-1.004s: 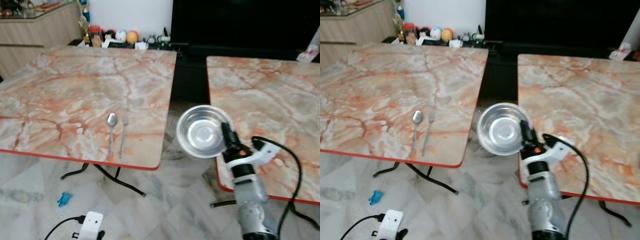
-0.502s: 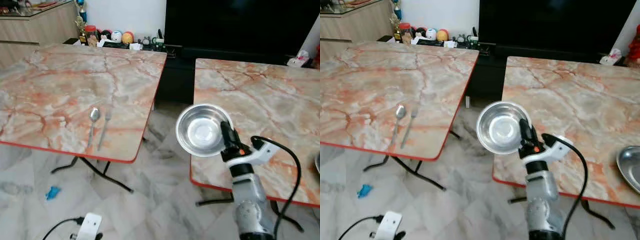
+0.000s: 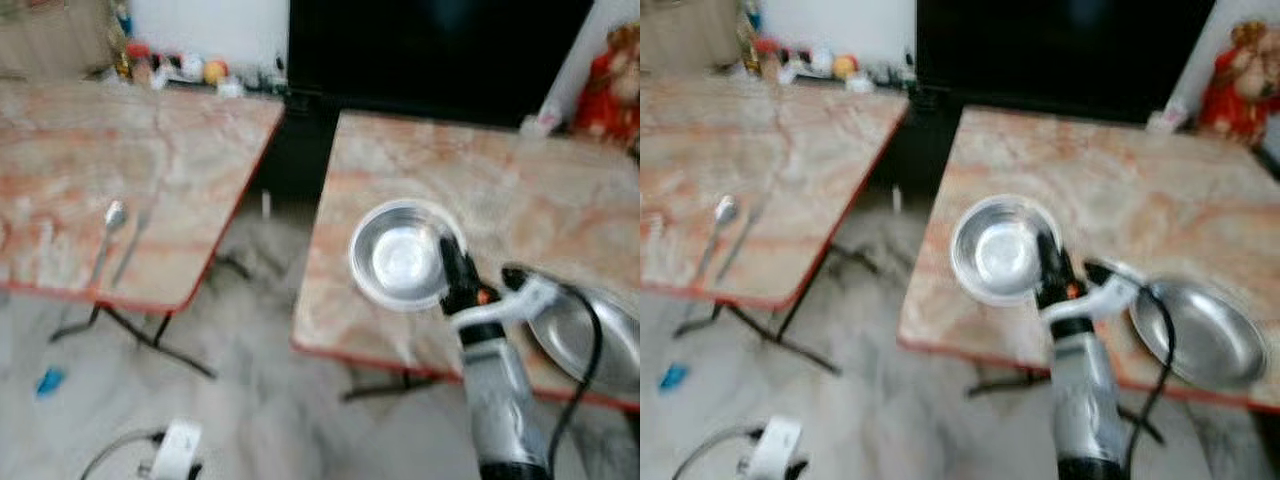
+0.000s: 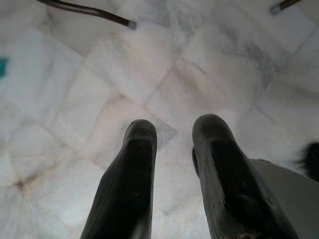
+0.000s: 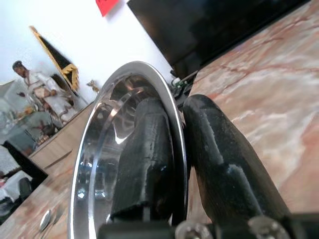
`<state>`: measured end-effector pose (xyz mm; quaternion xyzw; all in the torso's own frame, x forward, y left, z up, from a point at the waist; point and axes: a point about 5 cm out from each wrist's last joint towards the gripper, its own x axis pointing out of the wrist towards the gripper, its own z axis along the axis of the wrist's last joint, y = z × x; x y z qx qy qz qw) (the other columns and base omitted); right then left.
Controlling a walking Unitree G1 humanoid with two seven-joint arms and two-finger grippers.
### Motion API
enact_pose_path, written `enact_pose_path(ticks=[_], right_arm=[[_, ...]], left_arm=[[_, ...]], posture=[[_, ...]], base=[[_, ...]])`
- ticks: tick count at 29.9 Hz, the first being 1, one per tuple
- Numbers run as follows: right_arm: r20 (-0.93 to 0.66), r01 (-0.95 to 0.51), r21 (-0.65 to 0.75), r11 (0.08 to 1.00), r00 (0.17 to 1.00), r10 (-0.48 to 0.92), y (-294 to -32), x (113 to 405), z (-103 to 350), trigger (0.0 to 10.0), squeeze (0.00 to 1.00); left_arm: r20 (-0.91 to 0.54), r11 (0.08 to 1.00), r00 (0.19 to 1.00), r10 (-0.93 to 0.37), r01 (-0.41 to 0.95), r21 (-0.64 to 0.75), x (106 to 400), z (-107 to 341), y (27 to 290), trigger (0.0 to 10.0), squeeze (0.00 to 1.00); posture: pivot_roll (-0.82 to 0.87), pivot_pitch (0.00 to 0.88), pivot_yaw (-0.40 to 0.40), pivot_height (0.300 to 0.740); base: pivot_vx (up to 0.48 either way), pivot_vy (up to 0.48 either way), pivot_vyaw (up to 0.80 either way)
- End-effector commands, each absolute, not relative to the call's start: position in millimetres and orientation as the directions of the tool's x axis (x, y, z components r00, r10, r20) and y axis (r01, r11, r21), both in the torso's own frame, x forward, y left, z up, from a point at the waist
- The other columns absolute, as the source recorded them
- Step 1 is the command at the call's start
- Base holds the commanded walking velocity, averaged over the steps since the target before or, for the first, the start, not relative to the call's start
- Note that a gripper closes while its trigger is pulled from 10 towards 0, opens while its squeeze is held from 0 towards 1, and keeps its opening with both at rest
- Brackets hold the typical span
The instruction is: Setting the table
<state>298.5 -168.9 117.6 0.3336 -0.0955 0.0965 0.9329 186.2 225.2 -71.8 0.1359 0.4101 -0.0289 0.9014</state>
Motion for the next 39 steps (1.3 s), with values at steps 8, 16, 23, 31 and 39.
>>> enact_pose_path(ticks=[8, 16, 23, 31, 39], right_arm=[[0.239, -0.211, 0.608, 0.765, 0.968, 0.077, -179.3, 297.5, 120.1, 10.0, 0.0], [0.238, -0.203, 0.598, 0.776, 0.969, 0.07, -181.5, 296.5, 119.8, 10.0, 0.0], [0.244, -0.203, 0.6, 0.774, 0.968, 0.065, -181.3, 300.3, 122.4, 10.0, 0.0], [0.222, -0.193, 0.607, 0.771, 0.973, 0.069, -180.3, 300.1, 119.6, 10.0, 0.0], [0.223, -0.172, 0.603, 0.779, 0.974, 0.043, -182.3, 299.0, 119.1, 10.0, 0.0]], left_arm=[[-0.759, 0.967, 0.65, 0.041, 0.164, 0.193, 182.2, -75.7, 217.4, 10.0, 0.0], [-0.761, 0.967, 0.648, 0.036, 0.169, 0.19, 180.4, -76.7, 216.1, 10.0, 0.0], [-0.764, 0.967, 0.645, 0.035, 0.172, 0.189, 179.9, -76.8, 216.9, 10.0, 0.0], [-0.761, 0.968, 0.647, 0.039, 0.163, 0.188, 181.4, -76.3, 216.7, 10.0, 0.0], [-0.757, 0.972, 0.653, 0.041, 0.15, 0.182, 183.6, -75.0, 217.4, 10.0, 0.0]], posture=[[0.1, 0.0, -0.02, 0.74], [0.1, 0.0, -0.022, 0.74], [0.1, 0.0, -0.02, 0.74], [0.1, 0.0, -0.018, 0.74], [0.1, 0.0, -0.017, 0.74]], base=[[0.0, 0.0, 0.0], [0.0, -0.299, -0.08], [0.0, 0.0, 0.0], [0.0, -0.237, -0.36], [0.0, 0.0, -0.09]])
